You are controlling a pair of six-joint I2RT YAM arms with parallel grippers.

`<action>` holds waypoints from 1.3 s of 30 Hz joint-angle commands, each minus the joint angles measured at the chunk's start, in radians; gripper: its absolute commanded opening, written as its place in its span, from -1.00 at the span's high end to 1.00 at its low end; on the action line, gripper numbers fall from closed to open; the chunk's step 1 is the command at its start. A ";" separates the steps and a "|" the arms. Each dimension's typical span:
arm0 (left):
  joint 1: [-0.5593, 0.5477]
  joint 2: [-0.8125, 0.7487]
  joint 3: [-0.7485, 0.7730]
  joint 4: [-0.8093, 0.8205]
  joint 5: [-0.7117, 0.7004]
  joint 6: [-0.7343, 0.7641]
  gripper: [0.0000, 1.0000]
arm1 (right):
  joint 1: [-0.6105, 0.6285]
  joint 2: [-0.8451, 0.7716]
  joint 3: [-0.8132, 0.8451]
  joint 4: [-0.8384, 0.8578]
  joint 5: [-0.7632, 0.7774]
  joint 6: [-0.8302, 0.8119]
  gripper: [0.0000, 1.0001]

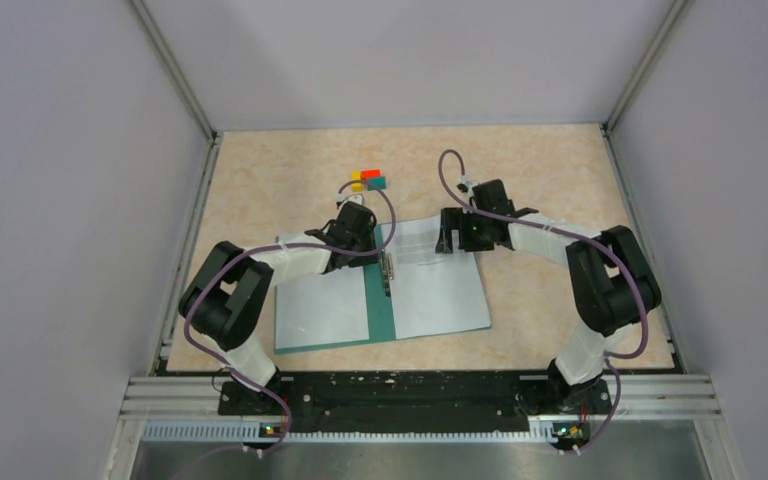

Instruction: Put the files into the folder

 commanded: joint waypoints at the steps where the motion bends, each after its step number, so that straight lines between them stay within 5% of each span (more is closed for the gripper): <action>1: 0.004 0.002 0.029 0.000 0.010 0.005 0.28 | 0.007 -0.004 0.037 -0.011 0.028 0.020 -0.67; 9: 0.006 -0.002 0.037 -0.002 0.012 0.010 0.28 | -0.036 -0.034 0.021 -0.023 0.084 0.040 -0.71; 12: 0.006 -0.007 0.041 -0.006 0.008 0.012 0.27 | -0.065 -0.070 0.021 -0.026 0.112 0.052 -0.97; 21: 0.008 -0.079 0.071 -0.040 -0.007 0.038 0.23 | -0.100 -0.219 -0.018 -0.056 0.254 0.112 -0.97; 25: 0.009 -0.158 0.087 -0.106 -0.037 0.049 0.19 | 0.034 -0.331 -0.053 -0.078 0.459 0.103 -0.97; 28: 0.009 -0.213 0.096 -0.183 -0.073 0.058 0.14 | 0.098 -0.330 -0.029 -0.132 0.471 0.113 -0.97; 39: 0.047 -0.548 -0.139 -0.307 -0.223 -0.062 -0.76 | 0.441 -0.147 0.080 -0.108 0.517 0.254 -0.94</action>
